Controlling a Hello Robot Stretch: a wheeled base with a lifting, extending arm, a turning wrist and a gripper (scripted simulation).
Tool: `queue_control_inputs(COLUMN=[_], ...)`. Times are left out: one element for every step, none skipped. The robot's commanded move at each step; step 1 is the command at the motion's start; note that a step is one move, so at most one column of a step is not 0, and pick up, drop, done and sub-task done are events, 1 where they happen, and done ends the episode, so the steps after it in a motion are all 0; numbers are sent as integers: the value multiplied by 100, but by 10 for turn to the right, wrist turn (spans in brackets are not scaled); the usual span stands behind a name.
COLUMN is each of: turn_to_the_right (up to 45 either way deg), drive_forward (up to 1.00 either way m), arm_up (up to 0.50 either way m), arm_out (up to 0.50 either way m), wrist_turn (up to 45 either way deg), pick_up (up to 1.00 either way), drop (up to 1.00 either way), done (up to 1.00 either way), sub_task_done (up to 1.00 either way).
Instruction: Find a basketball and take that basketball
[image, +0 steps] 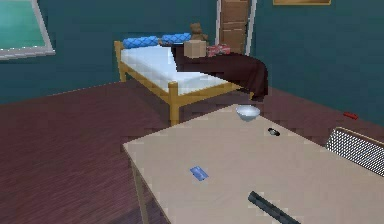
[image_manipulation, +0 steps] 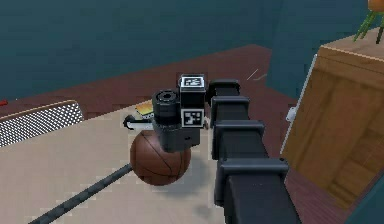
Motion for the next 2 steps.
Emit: queue_control_inputs(turn_to_the_right=[0, 0], drive_forward=[0, 0], arm_up=[-24, 0], arm_out=[0, 0], wrist_turn=[0, 0], pick_up=[0, 100], drop=[0, 0], done=[0, 0], sub_task_done=[0, 0])
